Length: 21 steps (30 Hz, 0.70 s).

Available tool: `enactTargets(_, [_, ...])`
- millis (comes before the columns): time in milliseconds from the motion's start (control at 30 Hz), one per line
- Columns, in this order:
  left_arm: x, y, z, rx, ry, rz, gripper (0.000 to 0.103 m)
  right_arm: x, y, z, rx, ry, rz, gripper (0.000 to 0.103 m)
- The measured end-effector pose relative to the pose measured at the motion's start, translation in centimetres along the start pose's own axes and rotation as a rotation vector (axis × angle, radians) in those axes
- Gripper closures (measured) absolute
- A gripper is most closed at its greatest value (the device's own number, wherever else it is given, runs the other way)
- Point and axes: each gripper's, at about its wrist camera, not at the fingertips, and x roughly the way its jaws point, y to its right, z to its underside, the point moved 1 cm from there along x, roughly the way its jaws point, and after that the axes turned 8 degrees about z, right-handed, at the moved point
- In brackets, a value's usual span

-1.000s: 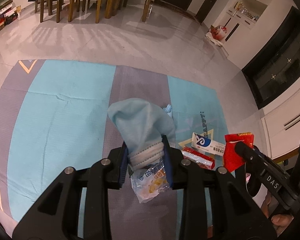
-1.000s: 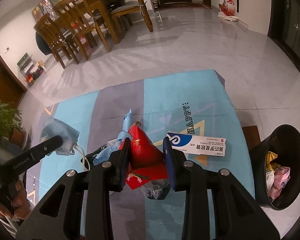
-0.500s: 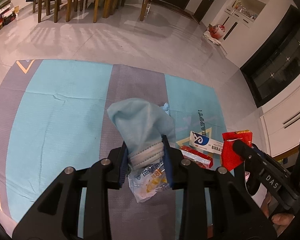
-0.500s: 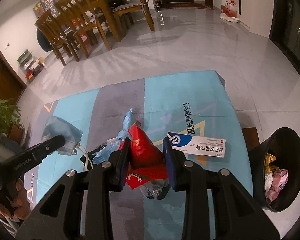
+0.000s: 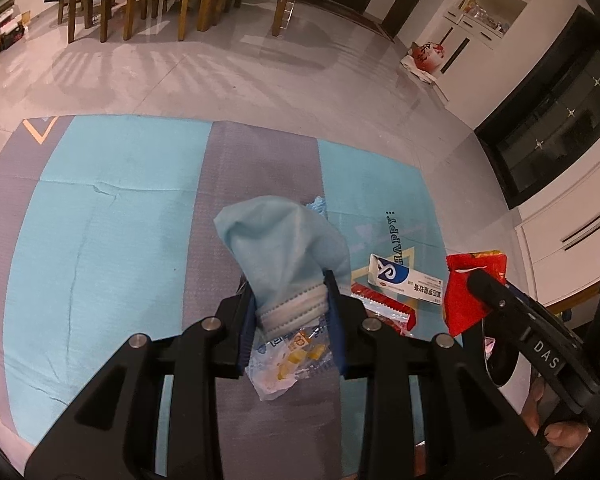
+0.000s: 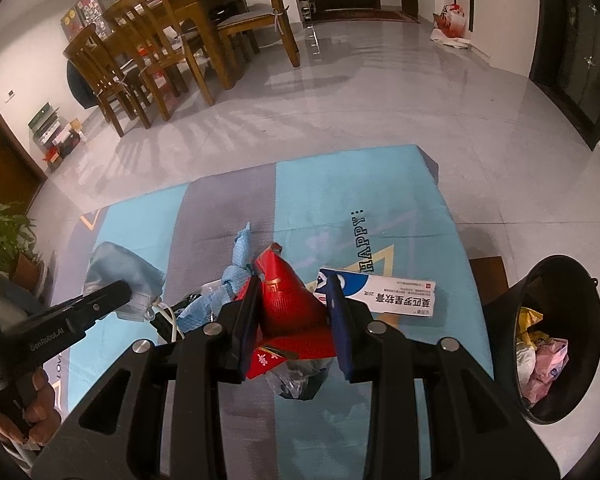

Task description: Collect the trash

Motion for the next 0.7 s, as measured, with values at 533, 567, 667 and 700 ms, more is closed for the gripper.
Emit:
enactTargets(533, [1.6,1.4,0.5,0.012,-0.033,0.013,0.071,-0.2,3.5,-0.4,0.052,0.024,0.080,0.070])
enactTargets(567, [1.7,1.4,0.5,0.012,-0.034,0.014,0.071,-0.4,3.8,-0.5,0.061,0.027,0.076,0.070])
enactTargets(667, [1.8,2.0,0.5,0.023,-0.027,0.011,0.071,-0.9,4.8,-0.8,0.082,0.048,0.079,0.070])
enactTargets(700, [1.9,2.1,0.5,0.029,-0.026,0.010,0.071,-1.0,5.2,-0.9,0.089,0.053,0.083,0.070])
